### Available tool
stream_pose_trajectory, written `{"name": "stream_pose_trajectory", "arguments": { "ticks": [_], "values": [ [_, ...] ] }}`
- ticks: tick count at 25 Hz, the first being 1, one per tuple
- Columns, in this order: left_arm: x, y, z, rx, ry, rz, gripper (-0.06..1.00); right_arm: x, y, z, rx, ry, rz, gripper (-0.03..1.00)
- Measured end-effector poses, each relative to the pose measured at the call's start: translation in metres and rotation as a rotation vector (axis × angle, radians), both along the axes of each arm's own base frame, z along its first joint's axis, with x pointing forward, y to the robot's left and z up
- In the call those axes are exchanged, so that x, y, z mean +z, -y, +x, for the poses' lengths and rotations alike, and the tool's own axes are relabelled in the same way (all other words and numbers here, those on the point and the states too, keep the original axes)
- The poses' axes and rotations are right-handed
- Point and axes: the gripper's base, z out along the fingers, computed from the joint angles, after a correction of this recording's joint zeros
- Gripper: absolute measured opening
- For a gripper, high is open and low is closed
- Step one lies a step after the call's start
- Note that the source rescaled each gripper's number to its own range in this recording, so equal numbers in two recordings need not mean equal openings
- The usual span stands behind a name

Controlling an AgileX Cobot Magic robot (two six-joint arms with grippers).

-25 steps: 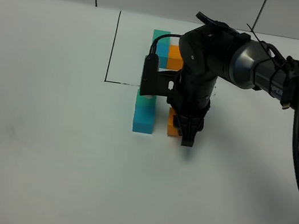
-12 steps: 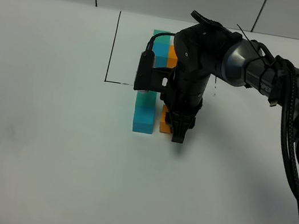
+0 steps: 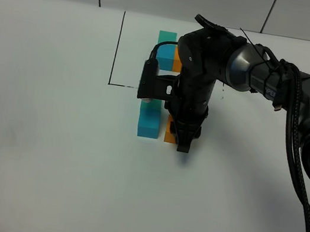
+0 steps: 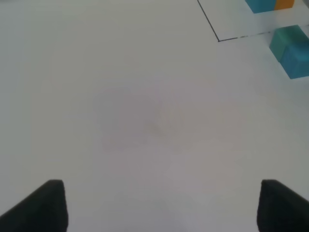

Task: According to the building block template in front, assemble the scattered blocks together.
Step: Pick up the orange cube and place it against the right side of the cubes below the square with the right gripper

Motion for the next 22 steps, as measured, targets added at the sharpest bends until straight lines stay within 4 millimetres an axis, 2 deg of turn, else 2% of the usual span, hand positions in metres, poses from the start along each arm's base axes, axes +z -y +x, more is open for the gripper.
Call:
{"name": "stream_pose_trajectory", "arguments": {
  "ticks": [22],
  "values": [
    [0.0,0.0,0.0,0.0,0.0,0.0,0.79,-0.0028,-0.0079,-0.0015,0.032,0.031,0.011,0.01]
  ]
}}
